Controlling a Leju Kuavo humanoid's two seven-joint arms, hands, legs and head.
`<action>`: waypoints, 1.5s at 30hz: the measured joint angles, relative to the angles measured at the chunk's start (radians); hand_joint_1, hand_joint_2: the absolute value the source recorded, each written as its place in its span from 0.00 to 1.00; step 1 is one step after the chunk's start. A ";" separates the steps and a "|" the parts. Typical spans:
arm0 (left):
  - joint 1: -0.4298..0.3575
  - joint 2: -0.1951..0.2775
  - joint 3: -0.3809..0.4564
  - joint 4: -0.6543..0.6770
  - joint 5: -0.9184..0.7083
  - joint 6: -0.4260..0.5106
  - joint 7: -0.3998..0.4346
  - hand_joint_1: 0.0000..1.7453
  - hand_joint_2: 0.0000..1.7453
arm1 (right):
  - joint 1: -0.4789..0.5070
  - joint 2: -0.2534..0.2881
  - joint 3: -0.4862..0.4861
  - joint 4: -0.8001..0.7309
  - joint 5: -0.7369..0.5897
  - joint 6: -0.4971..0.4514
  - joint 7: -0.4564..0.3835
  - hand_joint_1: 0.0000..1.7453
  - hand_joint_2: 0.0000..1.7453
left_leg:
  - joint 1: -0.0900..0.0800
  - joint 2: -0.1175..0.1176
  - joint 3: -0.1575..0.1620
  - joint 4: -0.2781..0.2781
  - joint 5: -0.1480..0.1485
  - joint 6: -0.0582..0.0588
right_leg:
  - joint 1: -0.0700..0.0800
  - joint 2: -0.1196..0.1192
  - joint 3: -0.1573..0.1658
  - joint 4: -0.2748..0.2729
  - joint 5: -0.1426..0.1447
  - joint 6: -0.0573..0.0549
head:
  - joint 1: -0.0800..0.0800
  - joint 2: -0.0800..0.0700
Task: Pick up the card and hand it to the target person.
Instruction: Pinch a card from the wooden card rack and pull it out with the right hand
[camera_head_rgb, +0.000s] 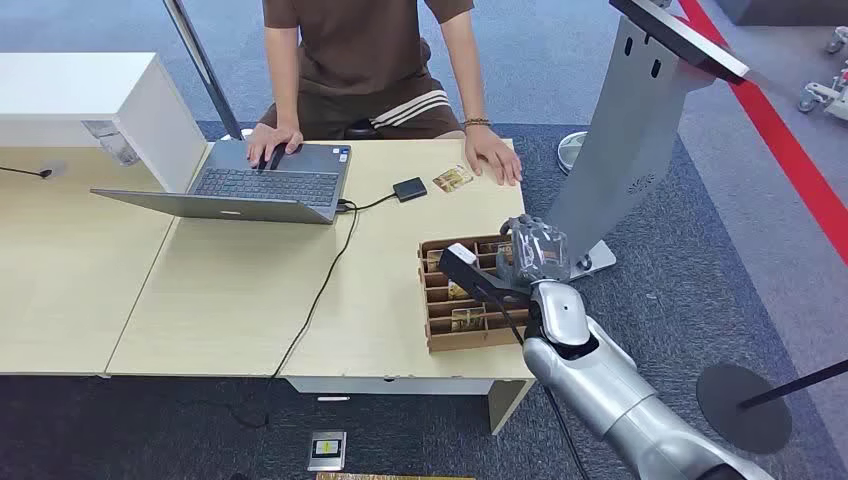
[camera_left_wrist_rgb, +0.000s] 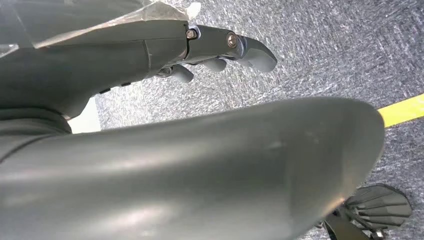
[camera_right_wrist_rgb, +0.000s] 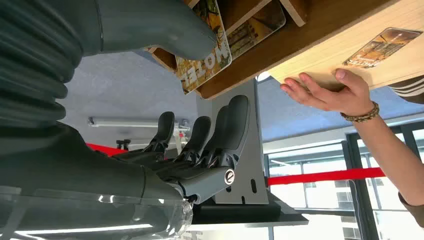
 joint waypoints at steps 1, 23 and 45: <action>0.000 0.000 0.001 0.000 0.002 0.001 0.000 0.00 0.00 | -0.001 0.000 0.000 0.002 0.000 0.000 0.000 0.47 1.00 | 0.000 0.000 0.000 0.000 0.000 0.000 | 0.000 0.000 0.000 0.000 0.000 0.000 | 0.000 0.000; 0.008 0.005 0.014 -0.008 0.066 0.038 -0.016 0.00 0.00 | -0.023 0.000 0.022 0.058 -0.030 -0.005 0.021 0.58 1.00 | 0.000 0.000 0.001 0.000 0.000 0.000 | 0.000 0.000 0.001 0.000 0.000 0.000 | 0.000 0.000; 0.008 0.005 0.030 -0.001 0.174 0.074 -0.042 0.00 0.00 | -0.049 0.051 0.061 0.132 -0.054 -0.016 -0.039 0.66 1.00 | 0.000 0.000 0.001 0.000 0.001 0.000 | 0.000 0.000 0.001 0.000 0.000 0.000 | 0.000 0.000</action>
